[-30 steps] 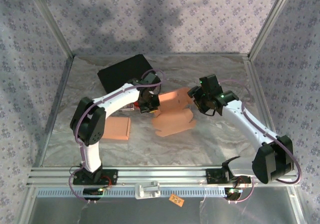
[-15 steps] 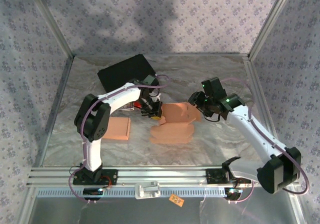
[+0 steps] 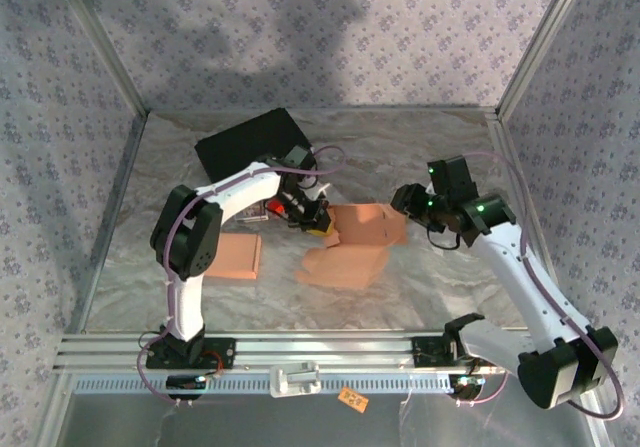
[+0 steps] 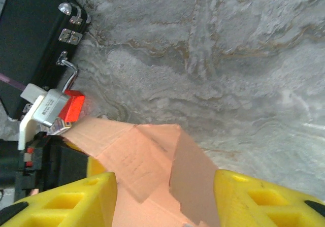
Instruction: Fold the paper box
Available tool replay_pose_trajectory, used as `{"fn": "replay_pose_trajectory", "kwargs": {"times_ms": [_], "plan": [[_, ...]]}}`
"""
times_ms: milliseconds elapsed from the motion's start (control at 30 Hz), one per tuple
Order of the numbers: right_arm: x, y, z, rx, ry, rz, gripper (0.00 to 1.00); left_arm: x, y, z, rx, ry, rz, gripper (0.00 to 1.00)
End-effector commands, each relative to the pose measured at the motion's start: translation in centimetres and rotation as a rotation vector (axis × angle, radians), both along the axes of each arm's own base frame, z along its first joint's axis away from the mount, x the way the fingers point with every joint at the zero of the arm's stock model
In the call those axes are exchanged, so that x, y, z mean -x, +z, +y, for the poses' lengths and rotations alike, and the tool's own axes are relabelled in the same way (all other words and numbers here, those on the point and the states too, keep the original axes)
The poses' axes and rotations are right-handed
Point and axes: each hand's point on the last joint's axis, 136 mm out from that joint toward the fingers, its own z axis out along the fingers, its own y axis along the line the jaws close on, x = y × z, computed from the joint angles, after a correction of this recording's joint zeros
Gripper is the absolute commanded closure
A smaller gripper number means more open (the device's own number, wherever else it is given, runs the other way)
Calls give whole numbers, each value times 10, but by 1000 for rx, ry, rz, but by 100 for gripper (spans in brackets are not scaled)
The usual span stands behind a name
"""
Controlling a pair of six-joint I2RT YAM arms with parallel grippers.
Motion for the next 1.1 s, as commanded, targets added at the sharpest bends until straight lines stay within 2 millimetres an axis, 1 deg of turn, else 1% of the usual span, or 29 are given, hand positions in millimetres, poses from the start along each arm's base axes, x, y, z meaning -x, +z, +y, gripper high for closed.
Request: {"fn": "replay_pose_trajectory", "kwargs": {"times_ms": [0, 67, 133, 200, 267, 300, 367, 433, 500, 667, 767, 967, 1067], "plan": [[6, -1, -8, 10, 101, 4, 47, -3, 5, -1, -18, 11, 28, 100], [5, -6, -16, 35, 101, 14, 47, -3, 5, 0, -37, 24, 46, 100], [1, -8, -13, 28, 122, 14, 50, -2, 3, 3, -74, 41, 58, 100], [-7, -9, -13, 36, 124, 2, 52, -1, 5, 1, -83, 50, 68, 100], [-9, -13, -11, 20, 102, 23, 54, -1, 5, 3, -113, 57, 54, 100], [-10, -14, -11, 15, 92, 31, 57, -1, 6, 2, -115, 62, 50, 100], [-12, -11, -7, 0, 87, 21, 60, -2, 7, 0, -116, 72, 38, 100], [-12, -7, -1, 0, 95, 10, 60, 0, 7, -1, -114, 74, 35, 100], [-12, -3, 9, 5, 116, 1, 60, 0, 7, -3, -115, 74, 32, 100], [-6, -14, 35, 20, 152, 29, 61, 0, 7, -6, -108, 74, 23, 100], [-2, -20, 43, 18, 155, 38, 61, 0, 7, -9, -105, 76, 25, 100], [-5, -23, 39, 35, 137, 61, 60, 1, 6, -11, -124, 85, 23, 100], [-9, -26, 35, 2, 29, 110, 58, 2, 2, -10, -156, 102, 24, 100]]}}
